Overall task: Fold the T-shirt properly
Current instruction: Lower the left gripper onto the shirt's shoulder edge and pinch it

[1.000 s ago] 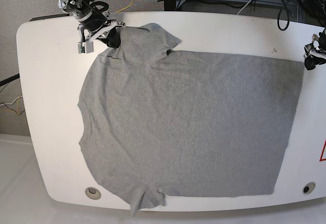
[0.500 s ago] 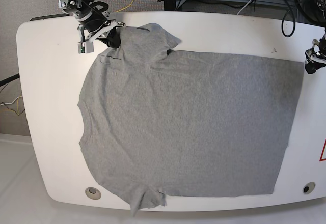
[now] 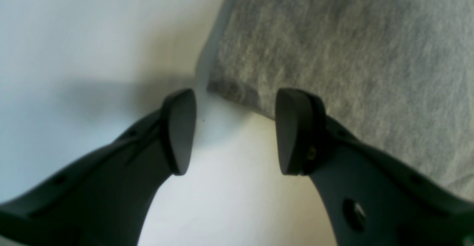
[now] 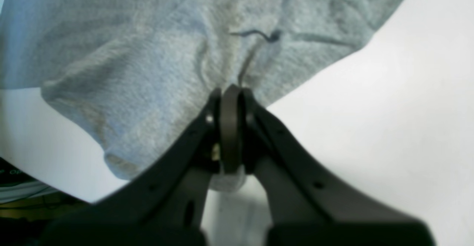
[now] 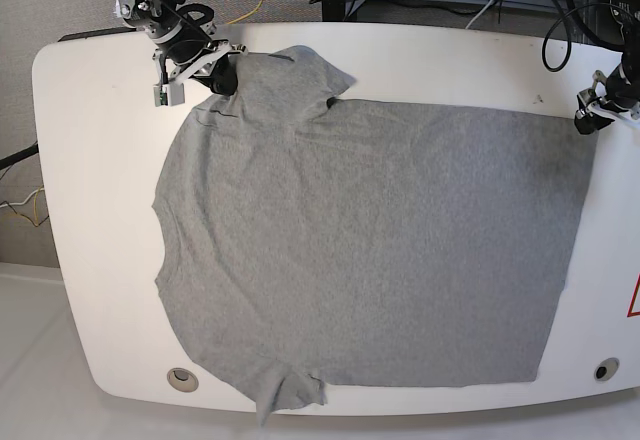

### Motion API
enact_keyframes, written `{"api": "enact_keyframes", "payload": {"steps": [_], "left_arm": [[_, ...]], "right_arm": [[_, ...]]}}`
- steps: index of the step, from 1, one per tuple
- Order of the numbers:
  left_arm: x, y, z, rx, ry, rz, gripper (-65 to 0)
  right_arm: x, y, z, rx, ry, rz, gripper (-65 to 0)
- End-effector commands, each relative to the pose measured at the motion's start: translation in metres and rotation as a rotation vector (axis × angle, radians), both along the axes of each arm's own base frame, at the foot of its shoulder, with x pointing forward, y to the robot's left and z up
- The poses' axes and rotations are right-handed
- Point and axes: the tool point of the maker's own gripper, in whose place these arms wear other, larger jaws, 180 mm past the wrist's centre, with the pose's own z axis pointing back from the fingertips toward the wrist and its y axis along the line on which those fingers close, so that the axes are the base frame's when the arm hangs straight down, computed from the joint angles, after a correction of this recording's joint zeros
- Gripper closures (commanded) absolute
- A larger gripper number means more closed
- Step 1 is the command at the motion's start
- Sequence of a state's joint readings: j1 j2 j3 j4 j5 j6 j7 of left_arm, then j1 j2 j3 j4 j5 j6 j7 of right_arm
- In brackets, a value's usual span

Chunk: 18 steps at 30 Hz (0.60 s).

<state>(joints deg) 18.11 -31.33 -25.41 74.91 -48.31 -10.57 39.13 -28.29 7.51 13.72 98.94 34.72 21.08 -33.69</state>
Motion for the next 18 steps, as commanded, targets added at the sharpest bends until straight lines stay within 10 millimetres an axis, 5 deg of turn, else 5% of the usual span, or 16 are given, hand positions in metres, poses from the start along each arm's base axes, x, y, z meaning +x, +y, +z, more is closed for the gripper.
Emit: {"api": "enact_keyframes", "payload": {"steps": [1, 10, 18], "left_arm": [[0.001, 0.006, 0.006, 0.015, 0.004, -0.007, -32.3], [0.002, 0.007, 0.014, 0.001, -0.037, -0.016, -31.8], [0.007, -0.017, 0.022, -0.064, -0.118, -0.147, -31.4]], "right_arm": [[0.001, -0.001, 0.004, -0.007, -0.010, 0.013, 0.0], [0.001, 0.000, 0.004, -0.002, -0.009, 0.014, 0.0], [0.004, -0.001, 0.006, 0.000, -0.021, 0.003, 0.0]]}}
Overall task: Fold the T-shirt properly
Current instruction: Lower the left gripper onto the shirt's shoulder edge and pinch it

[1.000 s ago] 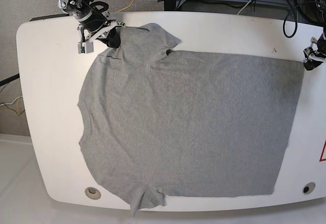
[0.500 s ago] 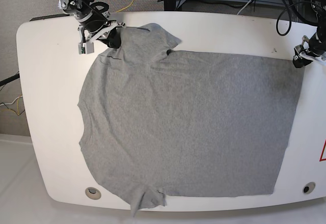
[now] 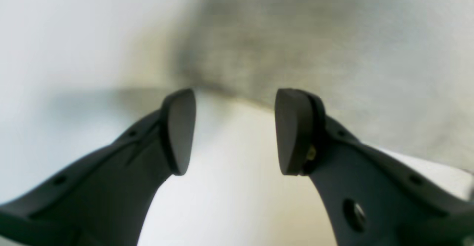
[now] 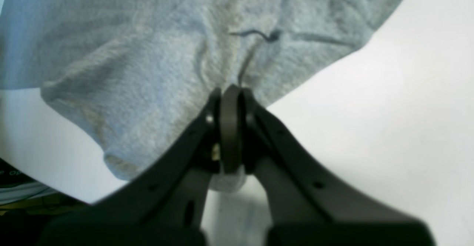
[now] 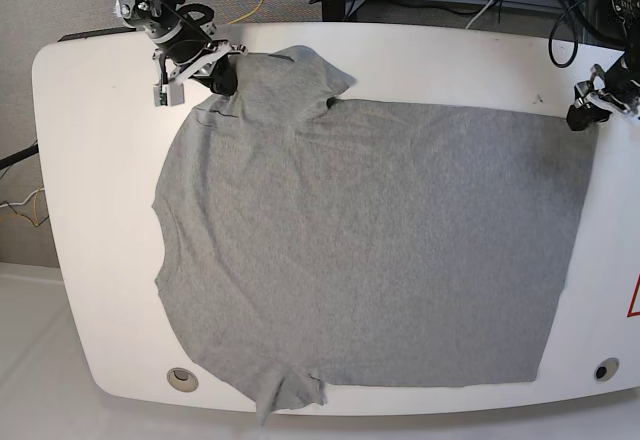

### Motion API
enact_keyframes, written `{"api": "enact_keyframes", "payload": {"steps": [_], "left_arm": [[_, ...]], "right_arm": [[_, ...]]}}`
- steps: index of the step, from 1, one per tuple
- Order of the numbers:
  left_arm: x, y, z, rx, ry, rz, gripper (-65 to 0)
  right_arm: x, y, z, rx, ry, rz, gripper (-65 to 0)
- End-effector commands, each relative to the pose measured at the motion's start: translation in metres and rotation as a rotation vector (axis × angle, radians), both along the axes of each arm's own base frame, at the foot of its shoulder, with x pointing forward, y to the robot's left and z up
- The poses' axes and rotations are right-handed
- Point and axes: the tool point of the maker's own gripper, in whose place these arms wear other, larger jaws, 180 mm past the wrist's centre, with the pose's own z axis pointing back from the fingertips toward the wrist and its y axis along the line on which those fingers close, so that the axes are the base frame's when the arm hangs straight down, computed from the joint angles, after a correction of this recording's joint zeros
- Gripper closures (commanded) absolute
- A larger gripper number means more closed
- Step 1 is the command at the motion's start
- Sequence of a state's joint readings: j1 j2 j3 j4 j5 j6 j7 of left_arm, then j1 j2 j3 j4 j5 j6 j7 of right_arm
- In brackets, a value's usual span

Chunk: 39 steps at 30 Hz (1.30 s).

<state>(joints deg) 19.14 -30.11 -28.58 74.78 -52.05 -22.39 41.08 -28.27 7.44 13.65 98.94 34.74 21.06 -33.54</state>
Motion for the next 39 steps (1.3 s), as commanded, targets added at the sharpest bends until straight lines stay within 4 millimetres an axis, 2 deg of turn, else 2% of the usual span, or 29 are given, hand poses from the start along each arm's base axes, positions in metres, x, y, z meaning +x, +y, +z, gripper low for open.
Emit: {"api": "enact_keyframes", "payload": {"steps": [1, 14, 16, 18, 22, 25, 26, 36, 38, 39], "left_arm": [[0.008, 0.005, 0.013, 0.014, -0.043, -0.012, -31.4], [0.007, 0.009, 0.005, -0.024, -0.045, 0.052, -31.8], [0.006, 0.006, -0.001, -0.025, -0.030, 0.046, -29.5], [0.006, 0.007, -0.001, -0.025, -0.031, 0.049, -26.7], [0.006, 0.006, -0.002, -0.024, -0.034, 0.054, -15.7], [0.005, 0.005, -0.004, -0.022, -0.031, 0.058, -2.4], [0.004, 0.005, -0.005, -0.018, -0.027, 0.060, 0.0], [0.005, 0.009, -0.005, 0.022, -0.027, 0.058, -1.1], [0.009, 0.009, -0.001, 0.011, -0.043, 0.053, -5.2], [0.009, 0.009, -0.001, 0.011, -0.041, 0.050, -9.6]], "right_arm": [[0.003, -0.002, 0.005, -0.002, -0.019, 0.004, 0.0], [0.003, -0.002, 0.006, -0.001, -0.024, 0.001, 0.0], [0.004, -0.001, 0.006, 0.001, -0.024, 0.001, 0.0], [0.005, -0.001, 0.006, 0.001, -0.025, 0.001, 0.0], [0.005, -0.002, 0.006, -0.001, -0.028, 0.000, 0.0], [0.006, -0.002, 0.007, -0.002, -0.030, 0.001, 0.0], [0.006, -0.002, 0.008, -0.004, -0.033, -0.001, 0.0], [0.006, -0.002, 0.008, -0.002, -0.034, 0.000, 0.0], [0.006, -0.002, 0.007, 0.002, -0.033, -0.003, 0.0], [0.005, -0.002, 0.007, 0.002, -0.032, -0.003, 0.0]]}}
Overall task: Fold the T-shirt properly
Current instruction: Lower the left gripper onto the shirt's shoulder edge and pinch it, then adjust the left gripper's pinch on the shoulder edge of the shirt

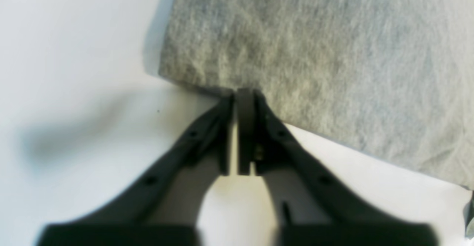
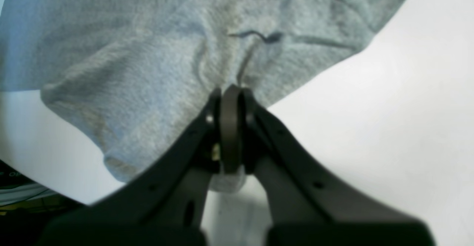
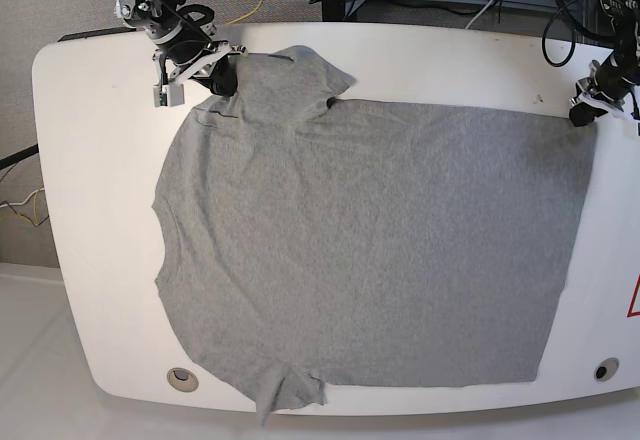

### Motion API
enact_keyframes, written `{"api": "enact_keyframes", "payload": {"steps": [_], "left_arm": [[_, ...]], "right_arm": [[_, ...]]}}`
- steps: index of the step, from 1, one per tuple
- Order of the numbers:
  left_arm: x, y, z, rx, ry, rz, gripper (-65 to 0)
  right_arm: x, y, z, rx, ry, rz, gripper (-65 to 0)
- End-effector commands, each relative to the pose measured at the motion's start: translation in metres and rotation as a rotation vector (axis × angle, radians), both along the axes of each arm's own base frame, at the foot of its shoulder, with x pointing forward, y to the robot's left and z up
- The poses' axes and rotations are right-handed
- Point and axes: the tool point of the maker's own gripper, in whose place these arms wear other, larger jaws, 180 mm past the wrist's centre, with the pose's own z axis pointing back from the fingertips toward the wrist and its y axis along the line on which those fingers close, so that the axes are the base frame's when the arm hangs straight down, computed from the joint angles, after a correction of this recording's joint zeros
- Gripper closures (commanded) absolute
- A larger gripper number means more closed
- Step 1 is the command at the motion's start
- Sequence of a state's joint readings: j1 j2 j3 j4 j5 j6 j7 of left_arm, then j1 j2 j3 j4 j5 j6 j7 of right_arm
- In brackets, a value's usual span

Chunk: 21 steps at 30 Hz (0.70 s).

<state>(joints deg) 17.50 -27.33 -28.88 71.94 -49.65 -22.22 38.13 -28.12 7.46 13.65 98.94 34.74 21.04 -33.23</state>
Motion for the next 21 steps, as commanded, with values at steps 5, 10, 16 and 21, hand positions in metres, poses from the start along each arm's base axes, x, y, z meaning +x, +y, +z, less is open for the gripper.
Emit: {"api": "enact_keyframes", "payload": {"steps": [5, 10, 16, 21], "left_arm": [[0.009, 0.006, 0.013, 0.017, -0.014, -0.036, -28.4], [0.017, -0.007, 0.012, -0.010, -0.023, -0.102, -30.3], [0.021, -0.009, 0.009, -0.016, -0.021, -0.106, -25.1], [0.020, -0.009, 0.002, -0.013, -0.002, -0.101, -28.8]], "right_arm": [[0.002, -0.002, 0.005, 0.003, -0.020, -0.001, 0.0], [0.002, -0.002, 0.003, 0.000, -0.015, -0.002, -0.1], [0.002, -0.002, 0.003, 0.002, -0.016, -0.003, -0.2], [0.003, -0.001, 0.004, 0.002, -0.019, -0.001, -0.3]]}}
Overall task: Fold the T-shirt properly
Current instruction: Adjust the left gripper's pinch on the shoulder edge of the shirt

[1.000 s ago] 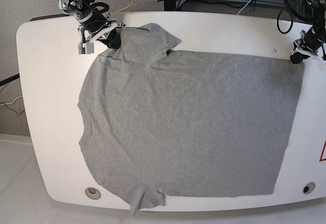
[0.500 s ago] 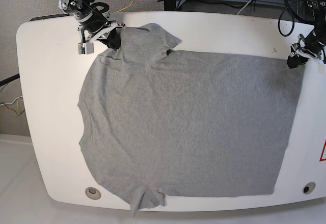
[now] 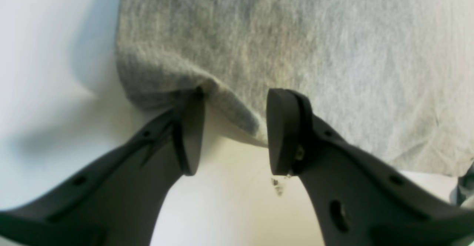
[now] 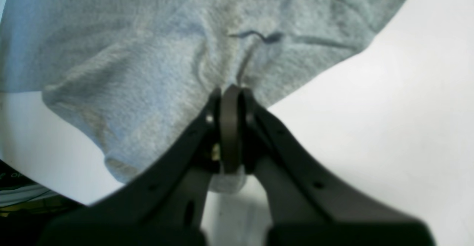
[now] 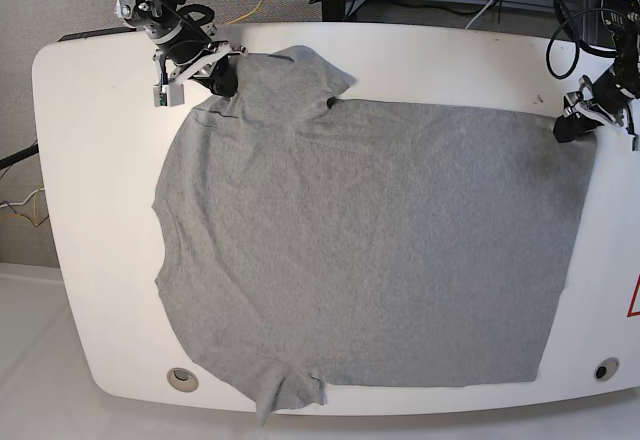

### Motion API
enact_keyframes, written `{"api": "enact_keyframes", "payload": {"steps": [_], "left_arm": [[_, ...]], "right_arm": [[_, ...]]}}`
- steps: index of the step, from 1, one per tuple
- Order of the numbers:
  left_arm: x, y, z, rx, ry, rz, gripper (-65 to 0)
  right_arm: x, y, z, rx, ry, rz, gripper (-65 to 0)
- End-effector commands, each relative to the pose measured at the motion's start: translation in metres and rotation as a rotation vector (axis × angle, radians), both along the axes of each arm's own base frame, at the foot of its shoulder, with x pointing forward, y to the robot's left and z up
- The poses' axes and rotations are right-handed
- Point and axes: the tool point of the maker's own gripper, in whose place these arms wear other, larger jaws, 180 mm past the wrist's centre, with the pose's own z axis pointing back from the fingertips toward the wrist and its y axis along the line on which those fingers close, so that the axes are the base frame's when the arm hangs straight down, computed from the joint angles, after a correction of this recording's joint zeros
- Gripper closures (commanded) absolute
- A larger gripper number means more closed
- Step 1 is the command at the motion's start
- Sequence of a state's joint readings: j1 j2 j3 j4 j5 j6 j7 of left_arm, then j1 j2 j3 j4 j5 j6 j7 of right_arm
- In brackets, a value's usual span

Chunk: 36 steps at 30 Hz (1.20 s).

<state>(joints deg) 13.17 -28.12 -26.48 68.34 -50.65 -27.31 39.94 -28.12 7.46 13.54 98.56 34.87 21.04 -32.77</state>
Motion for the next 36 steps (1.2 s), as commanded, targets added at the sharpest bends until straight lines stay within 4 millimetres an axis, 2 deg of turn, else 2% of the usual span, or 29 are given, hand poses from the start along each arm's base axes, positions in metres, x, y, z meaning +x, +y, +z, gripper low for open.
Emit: {"api": "enact_keyframes", "payload": {"steps": [1, 6, 8, 12, 16, 26, 28, 30, 36], "left_arm": [[0.001, 0.006, 0.003, 0.031, 0.017, -0.007, -29.5], [0.004, 0.006, 0.010, 0.042, -0.004, -0.013, -30.8], [0.010, 0.005, 0.026, 0.064, -0.047, -0.036, -31.2], [0.014, 0.006, 0.043, 0.109, -0.084, -0.066, -30.0], [0.015, 0.010, 0.050, 0.137, -0.094, -0.067, -29.4], [0.010, 0.014, 0.031, 0.131, -0.038, -0.045, -32.8], [0.007, 0.012, 0.018, 0.083, -0.022, -0.022, -34.1], [0.006, 0.012, 0.013, 0.069, -0.016, -0.013, -34.4], [0.004, 0.013, 0.007, 0.048, -0.009, 0.002, -35.0]], "right_arm": [[0.003, -0.001, 0.005, -0.002, -0.018, 0.004, -0.2], [0.002, -0.001, 0.004, -0.004, -0.016, 0.004, 0.0], [0.003, -0.002, 0.004, -0.006, -0.018, 0.002, 0.0], [0.004, -0.003, 0.005, -0.006, -0.019, 0.001, 0.0], [0.004, -0.002, 0.005, -0.004, -0.020, 0.000, 0.0], [0.004, -0.002, 0.006, -0.003, -0.024, 0.003, 0.0], [0.004, -0.001, 0.005, 0.001, -0.022, 0.003, 0.0], [0.004, -0.001, 0.005, 0.000, -0.023, 0.004, 0.0], [0.004, -0.001, 0.005, 0.001, -0.024, 0.004, 0.0]]}}
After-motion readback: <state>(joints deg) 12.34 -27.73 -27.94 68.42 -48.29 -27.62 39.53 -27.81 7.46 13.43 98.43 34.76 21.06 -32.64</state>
